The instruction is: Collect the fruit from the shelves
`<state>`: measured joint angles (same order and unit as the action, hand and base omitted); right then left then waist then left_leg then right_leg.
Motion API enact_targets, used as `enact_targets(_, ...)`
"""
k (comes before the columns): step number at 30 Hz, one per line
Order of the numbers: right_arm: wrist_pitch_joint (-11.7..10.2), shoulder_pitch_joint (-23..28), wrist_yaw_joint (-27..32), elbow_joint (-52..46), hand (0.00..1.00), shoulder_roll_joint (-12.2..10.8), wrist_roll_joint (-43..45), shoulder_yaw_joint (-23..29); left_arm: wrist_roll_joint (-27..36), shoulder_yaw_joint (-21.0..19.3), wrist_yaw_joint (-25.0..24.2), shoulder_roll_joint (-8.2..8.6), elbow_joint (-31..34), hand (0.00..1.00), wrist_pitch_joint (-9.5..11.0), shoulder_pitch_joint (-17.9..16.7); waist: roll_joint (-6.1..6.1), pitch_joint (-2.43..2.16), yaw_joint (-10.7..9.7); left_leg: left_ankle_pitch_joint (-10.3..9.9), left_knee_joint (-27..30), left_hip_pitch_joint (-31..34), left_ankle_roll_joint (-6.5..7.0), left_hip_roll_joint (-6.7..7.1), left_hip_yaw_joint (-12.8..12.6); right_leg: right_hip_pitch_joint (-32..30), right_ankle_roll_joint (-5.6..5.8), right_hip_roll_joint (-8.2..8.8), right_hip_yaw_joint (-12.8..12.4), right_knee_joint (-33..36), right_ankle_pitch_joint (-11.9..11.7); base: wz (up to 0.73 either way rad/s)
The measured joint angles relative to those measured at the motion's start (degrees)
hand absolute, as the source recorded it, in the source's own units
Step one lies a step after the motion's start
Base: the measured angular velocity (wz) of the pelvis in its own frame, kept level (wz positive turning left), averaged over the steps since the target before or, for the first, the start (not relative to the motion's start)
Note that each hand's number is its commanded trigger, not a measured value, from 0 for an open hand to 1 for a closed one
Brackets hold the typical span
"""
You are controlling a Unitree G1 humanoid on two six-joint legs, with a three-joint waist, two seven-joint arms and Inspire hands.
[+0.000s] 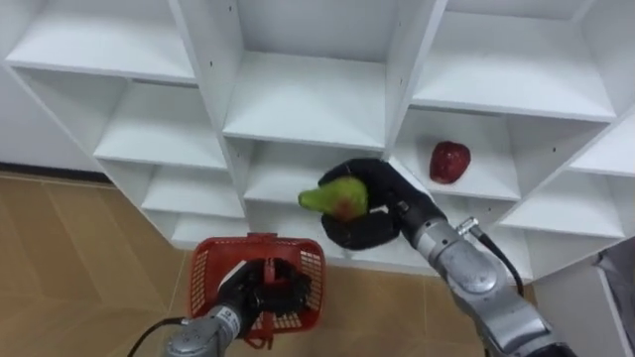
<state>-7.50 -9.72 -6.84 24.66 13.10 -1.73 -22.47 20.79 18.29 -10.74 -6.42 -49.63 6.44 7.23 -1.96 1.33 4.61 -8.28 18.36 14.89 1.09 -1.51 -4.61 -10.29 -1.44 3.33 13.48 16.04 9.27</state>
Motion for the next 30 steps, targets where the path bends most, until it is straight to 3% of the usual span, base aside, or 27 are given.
enact_targets(8, -0.5, 0.0, -0.3, 7.0, 1.0, -1.5, -0.6, 0.3, 0.1, 0.1, -0.1, 1.0, 4.1, 1.0, 0.9, 0.0, 0.5, 0.25, -0.3, 0.0, 0.1, 2.0, 0.07, 0.05, 0.1, -2.1, -0.01, 0.11, 0.0, 0.8, 0.2, 0.0)
enact_targets(14, -1.1, 0.0, -0.1, 8.9, 1.0, -2.4, -1.5, 0.3, 2.7, 1.3, -0.1, 1.25, 7.5, 1.0, 2.8, -0.1, 0.67, 0.31, -0.7, 0.0, -0.2, 2.6, 0.12, 0.18, 0.1, -2.9, 0.06, 0.17, -0.2, 0.6, 0.2, -0.01)
enact_targets(22, -1.4, 0.1, 1.5, 13.4, 1.0, -2.4, -7.3, 0.1, 6.3, 3.5, -1.0, 0.18, 8.0, 1.0, 2.8, -0.2, 1.2, 0.39, -1.2, 0.0, -0.7, 1.9, 0.12, 0.31, 0.1, -2.3, 0.17, 0.28, -0.1, 0.5, 0.3, 0.0)
enact_targets(30, -1.4, 1.0, 3.1, 17.0, 1.0, -2.1, -6.7, 0.1, 6.7, 3.9, -1.3, 0.53, 8.0, 1.0, 2.8, -0.5, 2.1, 0.47, -1.2, 0.1, -0.9, 1.5, 0.19, 0.23, -0.6, -2.3, 0.16, 0.29, -0.6, 0.7, 0.4, -0.02)
